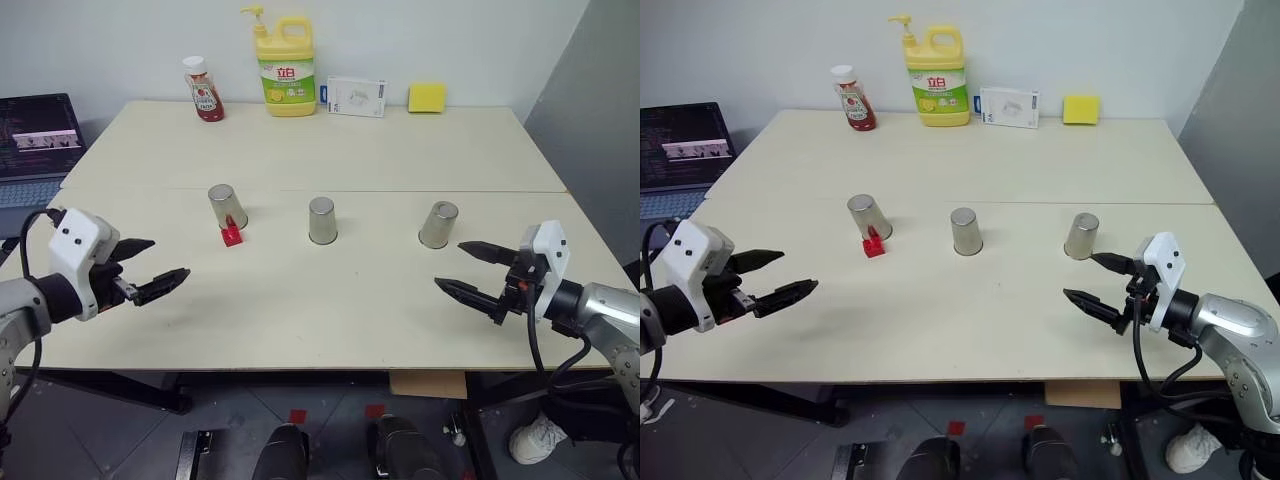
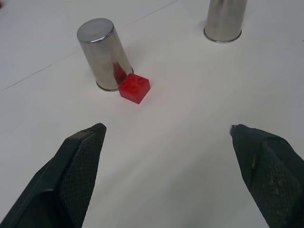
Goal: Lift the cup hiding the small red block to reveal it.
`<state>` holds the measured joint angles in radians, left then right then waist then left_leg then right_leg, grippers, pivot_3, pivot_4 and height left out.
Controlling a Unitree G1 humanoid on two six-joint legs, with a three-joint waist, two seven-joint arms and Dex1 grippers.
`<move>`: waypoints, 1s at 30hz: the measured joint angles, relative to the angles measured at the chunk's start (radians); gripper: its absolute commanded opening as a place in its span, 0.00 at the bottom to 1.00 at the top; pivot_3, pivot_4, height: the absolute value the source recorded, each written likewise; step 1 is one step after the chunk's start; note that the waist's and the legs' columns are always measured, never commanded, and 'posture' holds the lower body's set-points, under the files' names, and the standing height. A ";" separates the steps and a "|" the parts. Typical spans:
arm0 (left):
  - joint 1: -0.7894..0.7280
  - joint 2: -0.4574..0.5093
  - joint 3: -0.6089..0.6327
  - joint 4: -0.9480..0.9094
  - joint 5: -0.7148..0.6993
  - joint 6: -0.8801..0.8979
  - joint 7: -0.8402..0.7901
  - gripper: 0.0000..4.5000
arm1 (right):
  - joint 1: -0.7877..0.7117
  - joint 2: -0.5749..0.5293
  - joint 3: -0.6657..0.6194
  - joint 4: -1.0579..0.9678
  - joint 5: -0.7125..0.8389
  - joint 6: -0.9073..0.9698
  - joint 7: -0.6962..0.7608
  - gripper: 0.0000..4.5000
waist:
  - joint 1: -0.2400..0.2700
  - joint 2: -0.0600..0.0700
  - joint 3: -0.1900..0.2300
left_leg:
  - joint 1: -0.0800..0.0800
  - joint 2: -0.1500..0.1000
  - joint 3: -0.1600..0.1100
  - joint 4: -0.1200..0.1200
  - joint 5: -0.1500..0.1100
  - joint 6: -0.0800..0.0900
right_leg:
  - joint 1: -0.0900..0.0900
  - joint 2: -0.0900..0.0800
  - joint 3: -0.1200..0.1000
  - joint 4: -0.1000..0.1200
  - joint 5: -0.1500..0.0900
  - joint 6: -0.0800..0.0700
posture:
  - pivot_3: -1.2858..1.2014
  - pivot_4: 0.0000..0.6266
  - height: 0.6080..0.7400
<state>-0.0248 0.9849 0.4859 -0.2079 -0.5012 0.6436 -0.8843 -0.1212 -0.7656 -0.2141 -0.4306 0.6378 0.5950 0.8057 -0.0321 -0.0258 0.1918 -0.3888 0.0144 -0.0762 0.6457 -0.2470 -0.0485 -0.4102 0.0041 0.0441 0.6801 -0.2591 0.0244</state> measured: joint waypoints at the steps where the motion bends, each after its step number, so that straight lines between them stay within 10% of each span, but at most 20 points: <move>1: 0.000 0.000 0.000 0.000 0.000 0.000 0.000 0.99 | 0.000 0.000 0.000 0.000 0.000 0.000 0.000 1.00 | 0.000 0.000 0.000 | 0.000 0.000 0.000 0.000 0.000 0.000 | 0.000 0.000 0.000 0.000 0.000 0.000 | 0.52 0.24 1.00; 30: 0.000 0.000 -0.005 -0.036 -0.005 0.033 -0.002 0.99 | -0.008 -0.019 -0.033 0.000 0.002 0.025 -0.043 1.00 | 0.000 0.000 0.000 | 0.000 0.000 0.000 0.000 0.000 0.000 | 0.000 0.000 0.000 0.000 0.000 0.000 | 0.52 0.24 1.00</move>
<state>-0.0245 0.9848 0.4811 -0.2436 -0.5058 0.6763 -0.8861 -0.1292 -0.7845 -0.2472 -0.4301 0.6397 0.6203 0.7623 -0.0319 -0.0259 0.1917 -0.3889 0.0143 -0.0763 0.6456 -0.2470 -0.0485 -0.4102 0.0041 0.0442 0.6800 -0.2591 0.0244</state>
